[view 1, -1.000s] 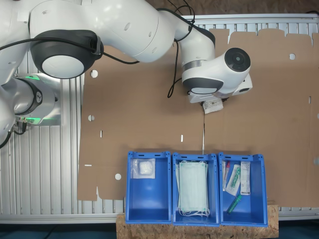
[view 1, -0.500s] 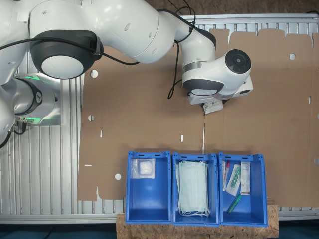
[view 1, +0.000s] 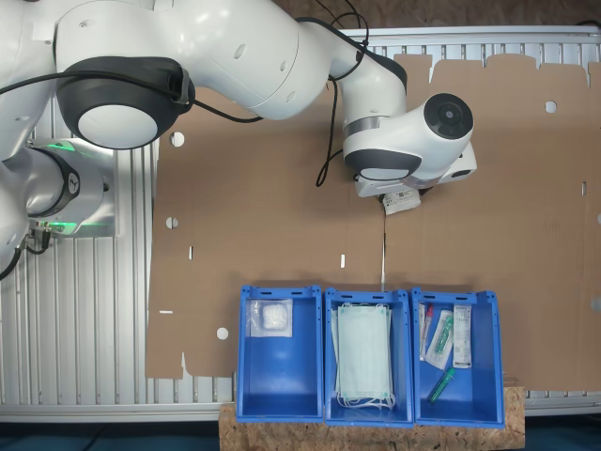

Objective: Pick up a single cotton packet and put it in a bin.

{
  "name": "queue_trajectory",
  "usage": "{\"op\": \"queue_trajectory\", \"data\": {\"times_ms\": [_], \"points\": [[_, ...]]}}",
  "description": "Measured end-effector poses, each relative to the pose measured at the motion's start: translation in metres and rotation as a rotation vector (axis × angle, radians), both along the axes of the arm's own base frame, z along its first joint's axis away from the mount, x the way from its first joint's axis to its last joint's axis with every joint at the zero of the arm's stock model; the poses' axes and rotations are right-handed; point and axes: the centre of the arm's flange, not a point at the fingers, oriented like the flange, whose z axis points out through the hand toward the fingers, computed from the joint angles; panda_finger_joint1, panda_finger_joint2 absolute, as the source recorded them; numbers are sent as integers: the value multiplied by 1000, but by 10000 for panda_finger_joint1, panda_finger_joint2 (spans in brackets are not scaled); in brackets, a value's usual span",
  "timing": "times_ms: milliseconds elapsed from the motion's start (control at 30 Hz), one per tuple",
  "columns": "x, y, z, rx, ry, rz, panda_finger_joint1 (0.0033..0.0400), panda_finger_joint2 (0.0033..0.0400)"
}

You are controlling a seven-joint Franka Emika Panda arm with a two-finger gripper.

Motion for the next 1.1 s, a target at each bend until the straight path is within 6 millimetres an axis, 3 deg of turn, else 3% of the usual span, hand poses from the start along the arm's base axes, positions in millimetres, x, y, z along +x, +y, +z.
{"op": "queue_trajectory", "data": {"times_ms": [333,367,400,433,567,600,867,900,1100], "points": [[0,0,0,0,0,0,400,400],[0,0,0,0,0,0,360,360],[0,0,0,0,0,0,360,360],[0,0,0,0,0,0,278,278],[0,0,0,0,0,-1,278,278],[0,0,0,0,0,-1,186,186],[0,0,2,1,-2,-1,186,186],[0,-1,1,1,-2,-1,59,59],[0,-1,1,1,-2,-1,59,59]]}}
